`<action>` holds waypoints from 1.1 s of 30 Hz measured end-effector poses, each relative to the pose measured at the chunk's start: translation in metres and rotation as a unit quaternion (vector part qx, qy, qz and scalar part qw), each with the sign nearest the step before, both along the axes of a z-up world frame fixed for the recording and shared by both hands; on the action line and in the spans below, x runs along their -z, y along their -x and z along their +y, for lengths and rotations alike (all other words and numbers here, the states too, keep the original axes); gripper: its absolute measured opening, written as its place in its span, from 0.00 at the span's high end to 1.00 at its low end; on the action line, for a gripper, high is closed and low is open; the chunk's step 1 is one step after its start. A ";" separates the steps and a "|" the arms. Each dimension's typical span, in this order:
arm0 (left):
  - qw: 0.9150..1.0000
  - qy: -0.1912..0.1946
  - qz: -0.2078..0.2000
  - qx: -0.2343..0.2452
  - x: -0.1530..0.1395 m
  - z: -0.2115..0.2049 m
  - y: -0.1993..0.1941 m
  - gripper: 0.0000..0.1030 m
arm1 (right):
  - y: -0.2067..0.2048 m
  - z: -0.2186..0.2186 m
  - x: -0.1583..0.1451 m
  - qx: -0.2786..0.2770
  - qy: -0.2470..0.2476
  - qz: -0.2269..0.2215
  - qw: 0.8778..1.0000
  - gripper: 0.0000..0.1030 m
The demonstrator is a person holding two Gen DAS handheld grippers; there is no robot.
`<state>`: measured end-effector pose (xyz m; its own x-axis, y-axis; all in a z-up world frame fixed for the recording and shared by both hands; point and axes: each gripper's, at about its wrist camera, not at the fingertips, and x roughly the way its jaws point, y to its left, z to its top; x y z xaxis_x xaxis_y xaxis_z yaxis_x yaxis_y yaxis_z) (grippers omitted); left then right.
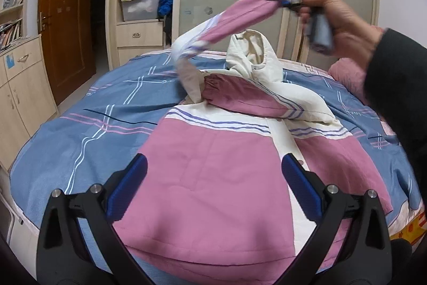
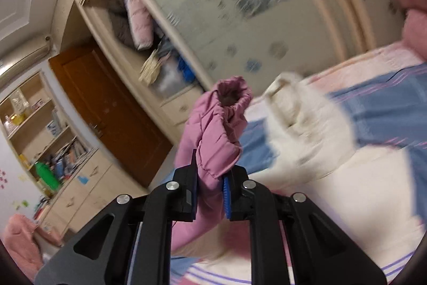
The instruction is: Fold large clothes
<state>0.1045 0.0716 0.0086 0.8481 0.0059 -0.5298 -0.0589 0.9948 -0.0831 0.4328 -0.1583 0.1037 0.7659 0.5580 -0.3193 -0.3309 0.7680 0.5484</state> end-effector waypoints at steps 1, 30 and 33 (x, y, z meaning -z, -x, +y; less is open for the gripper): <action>1.000 -0.001 0.002 0.002 0.000 -0.002 0.000 0.02 | 0.003 -0.021 0.002 0.020 0.009 0.002 1.000 0.86; 0.999 -0.043 0.021 0.003 0.013 -0.025 0.000 0.02 | 0.357 -0.108 0.104 0.192 0.248 -0.072 0.947 0.01; 0.998 -0.054 0.008 0.006 0.009 -0.031 0.007 0.02 | 0.376 -0.115 0.126 0.213 0.251 -0.068 0.942 0.01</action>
<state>0.0976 0.0405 -0.0006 0.8394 0.0534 -0.5409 -0.0464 0.9986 0.0265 0.0571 -0.2730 -0.0224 0.9391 -0.0045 -0.3435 0.0248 0.9982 0.0547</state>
